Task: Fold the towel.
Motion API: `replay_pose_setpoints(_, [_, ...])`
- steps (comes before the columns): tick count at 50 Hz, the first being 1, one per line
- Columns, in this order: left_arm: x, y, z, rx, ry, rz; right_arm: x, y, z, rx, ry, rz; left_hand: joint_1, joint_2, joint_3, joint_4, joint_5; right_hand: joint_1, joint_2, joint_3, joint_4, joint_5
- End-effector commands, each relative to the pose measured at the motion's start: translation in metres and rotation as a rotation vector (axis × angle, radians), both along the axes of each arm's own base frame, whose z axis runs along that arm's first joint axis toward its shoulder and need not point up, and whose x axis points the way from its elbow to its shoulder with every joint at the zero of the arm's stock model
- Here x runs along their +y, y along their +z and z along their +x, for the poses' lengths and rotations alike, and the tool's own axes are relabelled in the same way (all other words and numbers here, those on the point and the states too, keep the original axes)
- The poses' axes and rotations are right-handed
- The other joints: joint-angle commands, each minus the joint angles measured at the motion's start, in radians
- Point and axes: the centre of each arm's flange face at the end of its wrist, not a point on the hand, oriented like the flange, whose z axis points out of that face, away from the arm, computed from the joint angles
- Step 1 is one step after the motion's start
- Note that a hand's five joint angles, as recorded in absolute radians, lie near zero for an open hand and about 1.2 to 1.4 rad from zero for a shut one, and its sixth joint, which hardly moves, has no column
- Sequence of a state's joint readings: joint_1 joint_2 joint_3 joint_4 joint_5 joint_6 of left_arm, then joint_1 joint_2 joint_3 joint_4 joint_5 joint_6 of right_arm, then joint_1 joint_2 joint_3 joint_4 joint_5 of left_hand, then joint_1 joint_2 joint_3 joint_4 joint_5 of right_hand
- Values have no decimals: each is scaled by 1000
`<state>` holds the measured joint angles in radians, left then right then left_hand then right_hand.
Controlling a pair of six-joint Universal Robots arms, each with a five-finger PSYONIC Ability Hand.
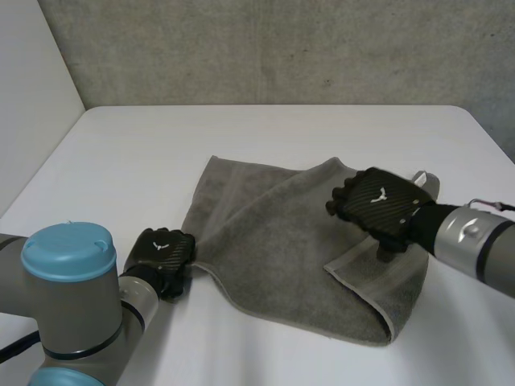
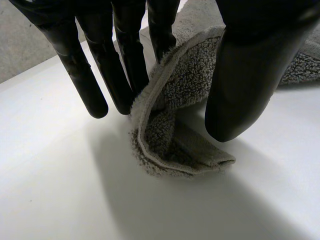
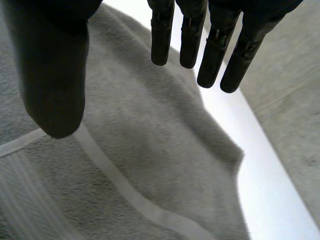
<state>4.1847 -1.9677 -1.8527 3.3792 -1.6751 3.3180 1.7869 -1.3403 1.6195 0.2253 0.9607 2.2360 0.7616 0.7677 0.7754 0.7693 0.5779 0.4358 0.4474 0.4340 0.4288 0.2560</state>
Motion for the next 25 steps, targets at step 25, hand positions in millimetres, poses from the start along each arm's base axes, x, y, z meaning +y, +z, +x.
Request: replay_pose_setpoints(25, [-2, 6, 2, 17, 11, -29, 33, -56, 21, 355, 277, -96, -105, -111, -119, -112, -96, 63, 51, 65, 70, 68])
